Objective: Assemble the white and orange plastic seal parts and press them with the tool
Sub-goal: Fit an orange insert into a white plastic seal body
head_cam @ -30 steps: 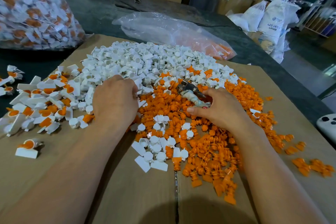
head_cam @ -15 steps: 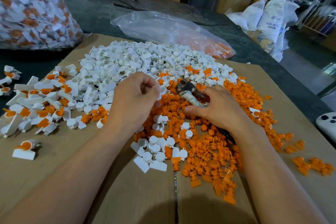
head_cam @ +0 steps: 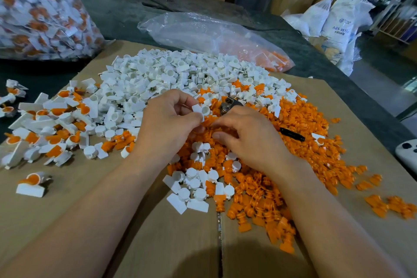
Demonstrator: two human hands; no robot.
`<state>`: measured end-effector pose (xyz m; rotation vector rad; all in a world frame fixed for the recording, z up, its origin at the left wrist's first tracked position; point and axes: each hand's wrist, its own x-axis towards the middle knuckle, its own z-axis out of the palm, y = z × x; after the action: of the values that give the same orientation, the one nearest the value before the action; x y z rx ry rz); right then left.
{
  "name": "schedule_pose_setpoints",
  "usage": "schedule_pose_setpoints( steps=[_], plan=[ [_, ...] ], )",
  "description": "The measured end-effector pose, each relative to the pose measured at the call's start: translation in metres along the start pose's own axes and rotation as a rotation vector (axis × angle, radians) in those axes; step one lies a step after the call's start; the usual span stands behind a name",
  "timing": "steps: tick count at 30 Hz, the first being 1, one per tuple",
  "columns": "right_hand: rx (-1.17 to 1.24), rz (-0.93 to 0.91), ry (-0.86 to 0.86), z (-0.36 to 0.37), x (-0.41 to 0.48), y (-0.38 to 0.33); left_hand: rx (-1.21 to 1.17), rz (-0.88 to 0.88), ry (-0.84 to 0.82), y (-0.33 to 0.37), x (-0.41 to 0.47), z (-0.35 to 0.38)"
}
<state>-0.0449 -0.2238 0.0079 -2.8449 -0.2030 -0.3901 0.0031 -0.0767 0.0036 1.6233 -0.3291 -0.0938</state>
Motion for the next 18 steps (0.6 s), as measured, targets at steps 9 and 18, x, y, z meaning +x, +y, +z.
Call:
schedule_pose_setpoints(
  steps=[9,18],
  plan=[
    [-0.138,0.03,-0.092,0.0047,0.0018,-0.0023,-0.013,0.0,-0.026,-0.0021,0.0007,0.0019],
    [-0.134,0.021,-0.076,0.0047,0.0009,-0.0012,-0.002,0.018,-0.027,-0.0043,0.0018,0.0018]
  ],
)
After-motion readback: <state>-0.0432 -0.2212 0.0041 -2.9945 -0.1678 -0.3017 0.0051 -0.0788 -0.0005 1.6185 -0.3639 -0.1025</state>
